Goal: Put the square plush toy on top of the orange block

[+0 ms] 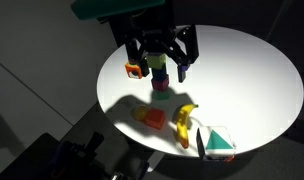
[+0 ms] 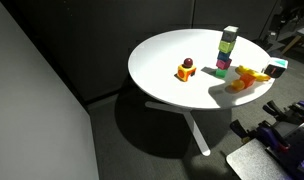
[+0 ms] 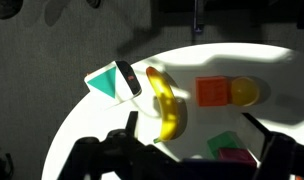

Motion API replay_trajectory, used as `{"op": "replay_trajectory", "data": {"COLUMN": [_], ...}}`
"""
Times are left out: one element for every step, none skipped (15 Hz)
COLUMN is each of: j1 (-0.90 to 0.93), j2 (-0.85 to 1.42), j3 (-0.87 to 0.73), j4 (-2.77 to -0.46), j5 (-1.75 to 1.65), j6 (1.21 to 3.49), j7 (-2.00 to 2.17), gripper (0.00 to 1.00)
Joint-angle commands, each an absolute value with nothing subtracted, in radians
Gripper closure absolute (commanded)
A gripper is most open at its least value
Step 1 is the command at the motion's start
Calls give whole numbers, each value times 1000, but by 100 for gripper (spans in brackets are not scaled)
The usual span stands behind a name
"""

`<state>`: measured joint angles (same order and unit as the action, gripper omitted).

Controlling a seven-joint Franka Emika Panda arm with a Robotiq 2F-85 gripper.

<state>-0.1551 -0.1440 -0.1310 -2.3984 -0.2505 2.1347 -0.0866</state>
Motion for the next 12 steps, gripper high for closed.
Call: {"op": "replay_trajectory", "data": {"j1": [-150,-150,-151,-152,-153,-154,-155,-155,-156,-157,-159,-162], "j2": [-108,-98,-89,-78,-67,-57,-44,-29,-14,-1,13,29], "j3": [-136,-137,-138,-140,-141,-143,-144,-147,-150,-152,-155,-157], "j4": [-2384,-2384,-2384,-2383,-2383,-2383,-2382,-2380,-2378,-2375,-2372,-2368], "j5": [-243,-243,-240,-238,-234,-234,-235,-225,-212,-197,-175,-150], "j6": [2189,2207,2225,2243,2261,2277,2296,2314,2335,2350,2367,2375], "j7": [-98,-101,-105,-110,-116,-121,-128,-151,-178,-209,-247,-286], "gripper": [0,0,0,0,0,0,0,0,0,0,0,0]}}
